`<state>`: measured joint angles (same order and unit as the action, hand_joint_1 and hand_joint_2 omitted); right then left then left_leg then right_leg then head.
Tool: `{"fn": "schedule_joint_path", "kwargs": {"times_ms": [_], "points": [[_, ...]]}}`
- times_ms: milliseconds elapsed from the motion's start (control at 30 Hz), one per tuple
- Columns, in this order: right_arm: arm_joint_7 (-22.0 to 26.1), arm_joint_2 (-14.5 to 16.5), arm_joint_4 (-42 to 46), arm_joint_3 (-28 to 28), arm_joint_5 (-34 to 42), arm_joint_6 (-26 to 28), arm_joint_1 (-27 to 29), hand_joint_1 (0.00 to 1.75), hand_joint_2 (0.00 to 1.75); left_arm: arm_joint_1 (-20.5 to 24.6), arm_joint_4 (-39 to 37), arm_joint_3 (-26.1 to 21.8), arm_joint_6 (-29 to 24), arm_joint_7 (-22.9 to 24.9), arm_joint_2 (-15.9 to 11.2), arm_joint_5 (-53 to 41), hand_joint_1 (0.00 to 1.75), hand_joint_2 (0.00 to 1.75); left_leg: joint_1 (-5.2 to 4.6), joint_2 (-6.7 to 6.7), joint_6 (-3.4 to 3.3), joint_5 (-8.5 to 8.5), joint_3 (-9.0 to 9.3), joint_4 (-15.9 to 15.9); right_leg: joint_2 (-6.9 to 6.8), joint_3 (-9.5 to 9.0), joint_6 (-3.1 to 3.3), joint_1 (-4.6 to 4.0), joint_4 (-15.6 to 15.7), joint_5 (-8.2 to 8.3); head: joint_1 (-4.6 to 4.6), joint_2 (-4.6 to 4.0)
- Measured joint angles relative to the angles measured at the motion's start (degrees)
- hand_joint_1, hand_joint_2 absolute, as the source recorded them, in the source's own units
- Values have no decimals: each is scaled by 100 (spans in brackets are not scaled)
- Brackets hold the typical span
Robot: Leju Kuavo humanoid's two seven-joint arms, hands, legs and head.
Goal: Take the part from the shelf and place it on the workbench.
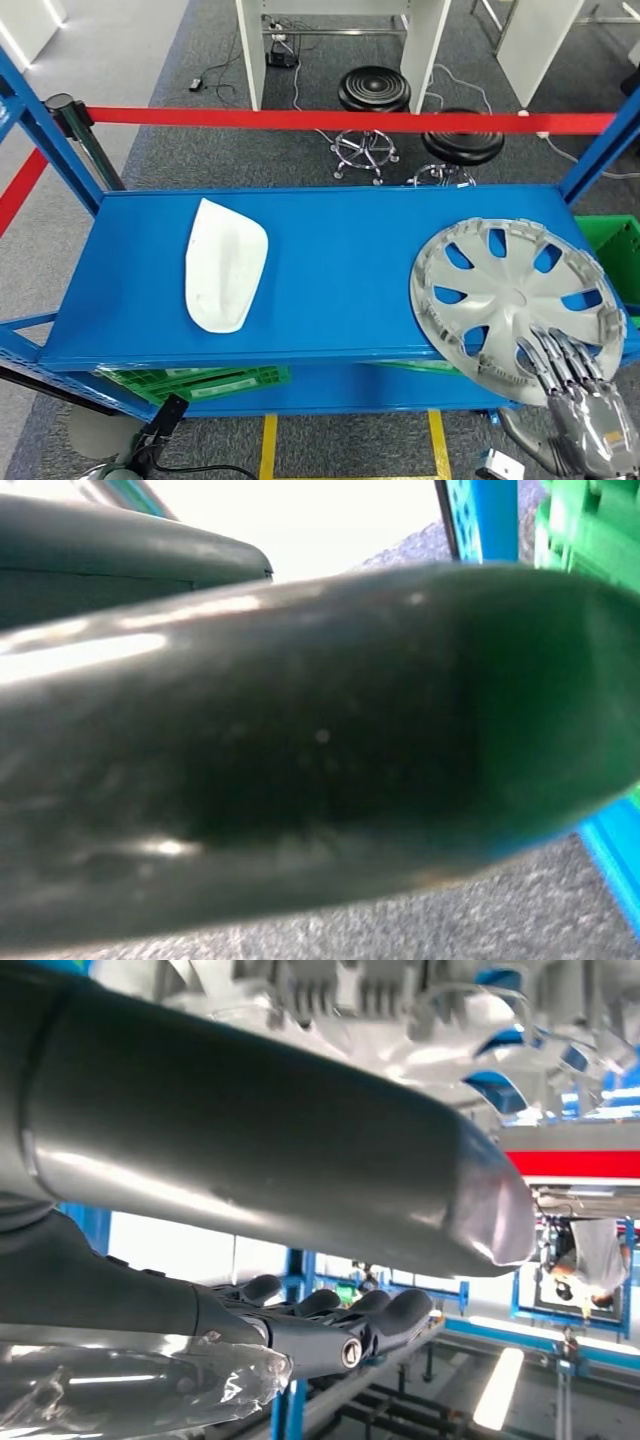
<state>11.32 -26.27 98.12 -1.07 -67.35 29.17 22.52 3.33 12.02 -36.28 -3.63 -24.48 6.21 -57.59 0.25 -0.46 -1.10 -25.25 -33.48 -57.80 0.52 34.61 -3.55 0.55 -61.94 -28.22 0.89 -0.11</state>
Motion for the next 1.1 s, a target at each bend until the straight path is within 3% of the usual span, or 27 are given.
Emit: {"fn": "schedule_joint_path", "kwargs": {"times_ms": [67,133,167,200,233,300,333,467,533,600,633,667,700,767,800,867,967,1033,1100], "points": [[-5,0,6,0,3,-6,11,0,0,1,0,-4,-1,0,-7,-1,0,0,-3,2,-37,-15,13,0,-9,358,-32,4,-752,-358,-27,0],[-9,0,6,-3,38,-46,31,0,0,-4,0,-6,-2,0,-9,-3,0,0,-12,1,-47,-24,23,-2,-8,649,-42,6,-1308,-511,-28,0],[-9,0,6,-7,79,-80,36,0,0,-5,0,-6,-2,0,-8,-6,0,0,-13,0,-47,-30,35,-2,-8,647,-39,6,-1275,-420,-28,0],[-6,-1,7,-10,141,-129,39,0,0,-5,0,-6,-2,0,-8,-10,0,0,-12,-2,-42,-41,53,-3,-9,533,-31,7,-1020,-235,-28,0],[-1,-4,9,-14,229,-193,40,0,0,-4,0,-7,-3,0,-8,-14,0,0,-12,-4,-29,-55,76,-4,-9,339,-25,11,-618,-14,-30,0],[25,-15,16,-23,457,-358,40,0,0,0,0,-7,-8,0,-18,-27,0,0,-36,-11,18,-84,94,-20,-4,-11,-1,11,67,226,-24,0],[40,-24,20,-29,583,-447,47,0,0,1,0,-7,-12,0,-24,-36,0,0,-48,-15,47,-87,90,-27,1,-95,17,8,228,247,-19,0],[123,-65,19,-19,947,-707,72,0,0,4,0,-6,-26,0,-37,-54,0,0,-45,-15,150,-151,49,-100,12,-116,148,13,278,234,4,0],[187,-72,8,34,1059,-796,69,0,0,13,0,-3,-33,0,-35,-57,0,0,-35,-7,212,-434,-167,-564,3,-124,206,28,291,238,28,0],[259,-71,-28,105,1122,-899,73,0,0,11,0,-3,-40,0,-38,-61,0,0,-27,-5,244,-761,-536,-1324,-3,-123,230,28,290,231,42,0],[291,-70,-54,141,1137,-952,78,0,0,5,0,-4,-43,0,-40,-63,0,0,-26,-4,248,-812,-667,-1576,-3,-125,234,28,290,228,42,0],[318,-70,-80,176,1138,-992,83,0,0,0,0,-5,-45,-1,-40,-64,0,0,-25,-4,245,-748,-707,-1626,-1,-129,236,28,290,226,42,0],[340,-69,-106,212,1138,-1022,87,0,0,-2,0,-5,-46,-1,-40,-66,0,0,-25,-4,236,-581,-642,-1454,2,-138,234,29,289,223,42,0],[366,-68,-151,279,1138,-1055,90,0,0,2,0,-5,-54,-2,-42,-66,0,0,-26,-1,208,-172,-314,-730,7,-157,215,22,286,209,43,0],[374,-67,-173,311,1140,-1067,90,0,0,8,0,-5,-59,-2,-42,-66,0,0,-25,-1,190,-58,-158,-388,12,-154,195,12,278,200,41,0],[389,-64,-222,375,1165,-1111,90,0,0,15,0,-6,-68,-2,-40,-67,0,0,-34,-3,150,-22,-31,-79,17,-141,137,-7,285,203,35,0],[459,-54,-314,489,1229,-1233,81,0,0,9,0,-8,-72,-2,-36,-80,0,0,-19,-4,51,-11,-14,-26,11,-117,39,2,275,173,25,0],[520,-51,-399,573,1242,-1353,53,0,0,14,0,-10,-73,-2,-37,-96,0,0,2,1,-12,-5,8,-4,-1,69,-11,7,-122,-67,-5,0],[567,-50,-515,625,1274,-1470,26,0,0,17,0,-13,-73,-2,-47,-110,0,0,-5,4,-45,-14,12,-4,-7,435,-41,11,-899,-417,-28,0]]}}
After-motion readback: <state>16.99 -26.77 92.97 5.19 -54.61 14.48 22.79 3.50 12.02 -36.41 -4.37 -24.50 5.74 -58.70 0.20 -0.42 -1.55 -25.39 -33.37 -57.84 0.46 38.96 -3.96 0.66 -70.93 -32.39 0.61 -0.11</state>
